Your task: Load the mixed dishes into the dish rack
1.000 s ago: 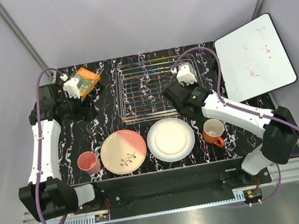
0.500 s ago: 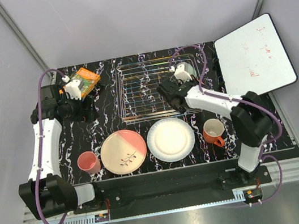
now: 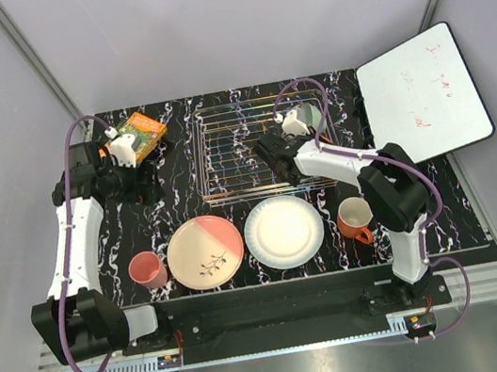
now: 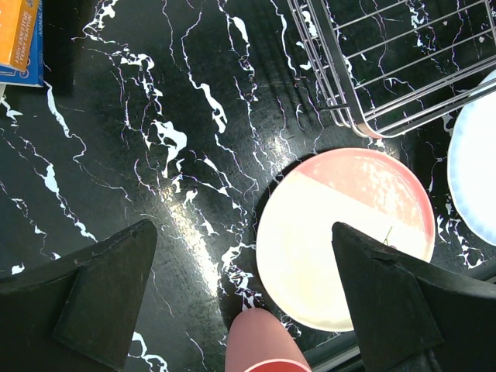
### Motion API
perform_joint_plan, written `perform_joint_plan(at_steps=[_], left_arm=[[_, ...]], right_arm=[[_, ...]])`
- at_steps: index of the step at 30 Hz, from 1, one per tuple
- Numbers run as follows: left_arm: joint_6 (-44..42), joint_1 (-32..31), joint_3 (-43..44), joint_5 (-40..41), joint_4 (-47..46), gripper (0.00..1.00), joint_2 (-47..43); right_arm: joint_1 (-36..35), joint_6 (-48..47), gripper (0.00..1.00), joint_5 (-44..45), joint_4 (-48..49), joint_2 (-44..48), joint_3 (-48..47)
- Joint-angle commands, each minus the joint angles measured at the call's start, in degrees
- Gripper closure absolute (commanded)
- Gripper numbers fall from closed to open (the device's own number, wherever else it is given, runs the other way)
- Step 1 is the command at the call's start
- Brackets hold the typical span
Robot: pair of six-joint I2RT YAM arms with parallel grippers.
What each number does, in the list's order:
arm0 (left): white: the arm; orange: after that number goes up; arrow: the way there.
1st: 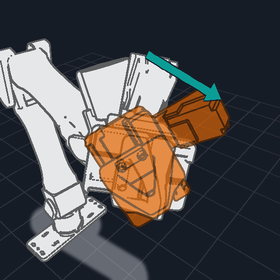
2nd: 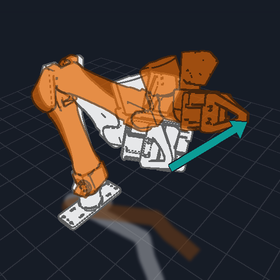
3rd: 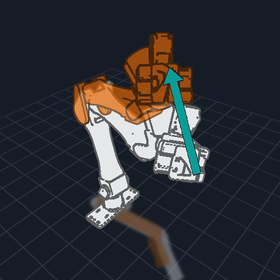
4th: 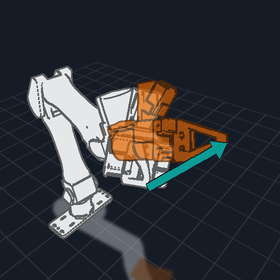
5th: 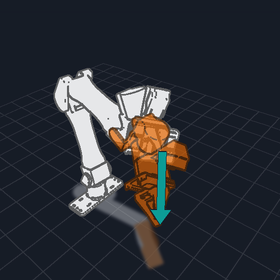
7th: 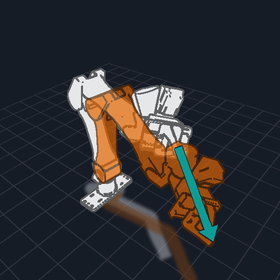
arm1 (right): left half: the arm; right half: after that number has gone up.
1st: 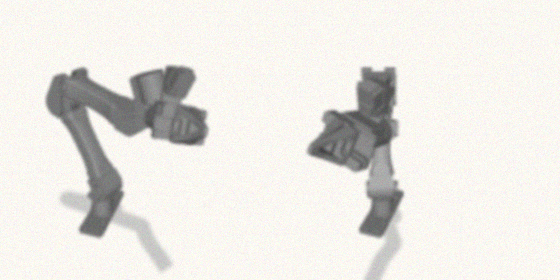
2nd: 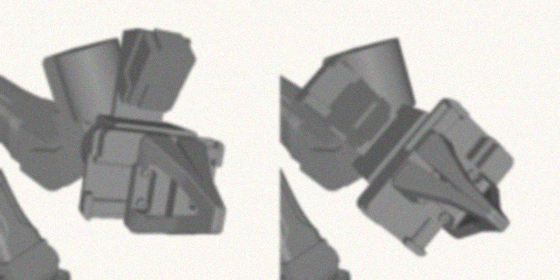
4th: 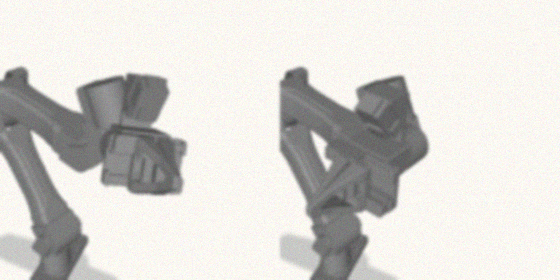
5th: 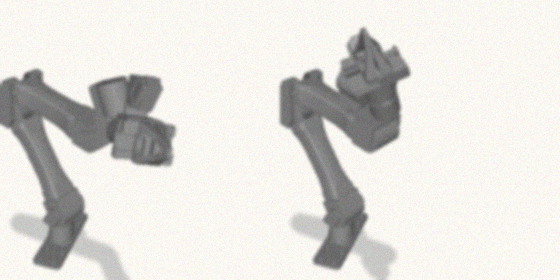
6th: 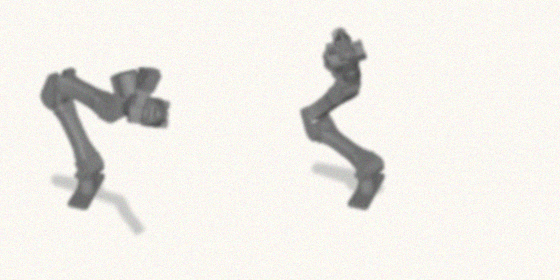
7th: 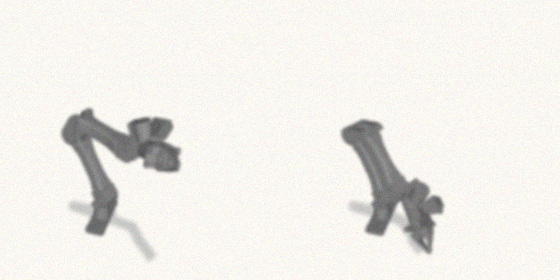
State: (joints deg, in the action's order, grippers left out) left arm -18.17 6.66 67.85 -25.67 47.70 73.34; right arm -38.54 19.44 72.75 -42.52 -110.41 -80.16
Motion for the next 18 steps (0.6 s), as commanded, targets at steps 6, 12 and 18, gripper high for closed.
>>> perform_joint_plan(at_steps=[6,12,18], left_arm=[[0.0,0.2,0.9,-0.9,-2.4,0.01,0.5],[0.3,0.1,0.8,-1.0,-2.3,0.01,0.4],[0.3,0.2,1.0,-0.3,-2.2,0.01,0.5]], right_arm=[[0.3,3.3,0.51,-3.8,0.9,1.2,-2.3],[0.0,6.8,0.38,-6.6,-3.2,5.8,-2.9],[-0.2,9.4,0.26,-22.2,-2.7,24.8,2.5]])
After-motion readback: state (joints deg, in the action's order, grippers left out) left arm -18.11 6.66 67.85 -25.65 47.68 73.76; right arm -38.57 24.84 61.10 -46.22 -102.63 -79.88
